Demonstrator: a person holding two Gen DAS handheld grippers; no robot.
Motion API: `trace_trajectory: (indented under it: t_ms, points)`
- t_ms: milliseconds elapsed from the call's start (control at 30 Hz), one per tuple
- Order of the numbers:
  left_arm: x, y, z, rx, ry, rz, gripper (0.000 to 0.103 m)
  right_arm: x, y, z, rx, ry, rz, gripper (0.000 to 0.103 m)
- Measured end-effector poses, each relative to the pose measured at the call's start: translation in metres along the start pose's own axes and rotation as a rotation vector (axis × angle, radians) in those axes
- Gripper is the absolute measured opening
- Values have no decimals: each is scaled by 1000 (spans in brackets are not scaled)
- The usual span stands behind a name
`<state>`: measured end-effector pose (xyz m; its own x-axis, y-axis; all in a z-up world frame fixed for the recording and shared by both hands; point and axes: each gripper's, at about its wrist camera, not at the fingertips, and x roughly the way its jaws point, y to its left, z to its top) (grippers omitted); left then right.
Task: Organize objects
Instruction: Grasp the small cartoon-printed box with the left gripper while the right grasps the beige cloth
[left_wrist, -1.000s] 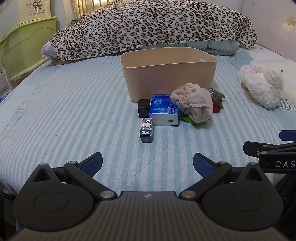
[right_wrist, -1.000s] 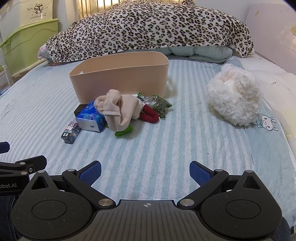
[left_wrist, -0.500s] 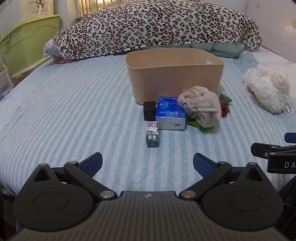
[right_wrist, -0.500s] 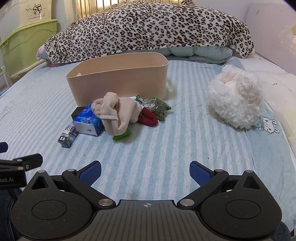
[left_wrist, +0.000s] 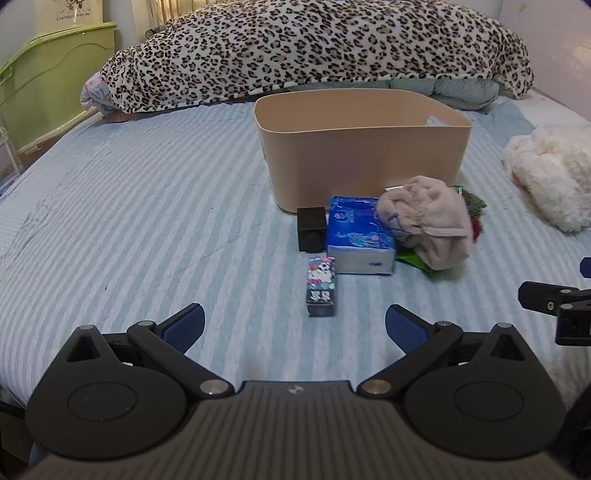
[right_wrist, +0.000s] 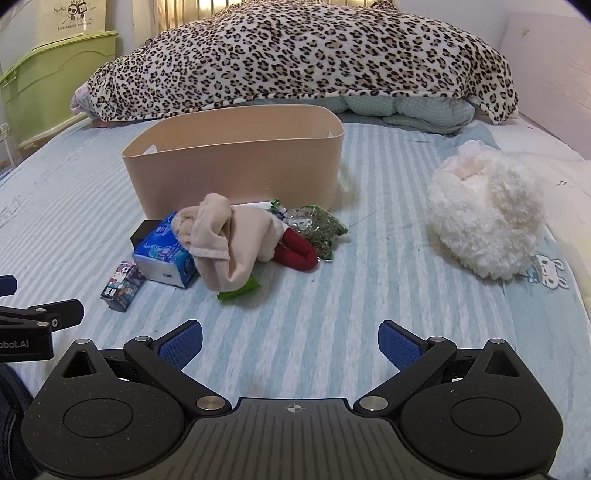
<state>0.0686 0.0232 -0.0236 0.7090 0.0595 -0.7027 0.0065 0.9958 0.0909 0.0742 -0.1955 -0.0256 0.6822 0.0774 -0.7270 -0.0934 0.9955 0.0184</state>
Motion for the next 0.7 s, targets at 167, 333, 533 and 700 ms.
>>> trace_trajectory:
  t_ms: [167, 333, 533, 700]
  points:
    - [19, 2, 9, 19, 3, 14, 103, 16, 1, 10, -12, 7, 12, 102]
    - [44, 7, 16, -5, 40, 2, 103, 35, 1, 24, -19, 14, 36, 100]
    - [63, 3, 26, 14, 49, -10, 103, 55, -3, 45, 10, 5, 91, 98]
    - [86, 0, 29, 7, 97, -45, 103, 74, 4, 56, 20, 21, 149, 96]
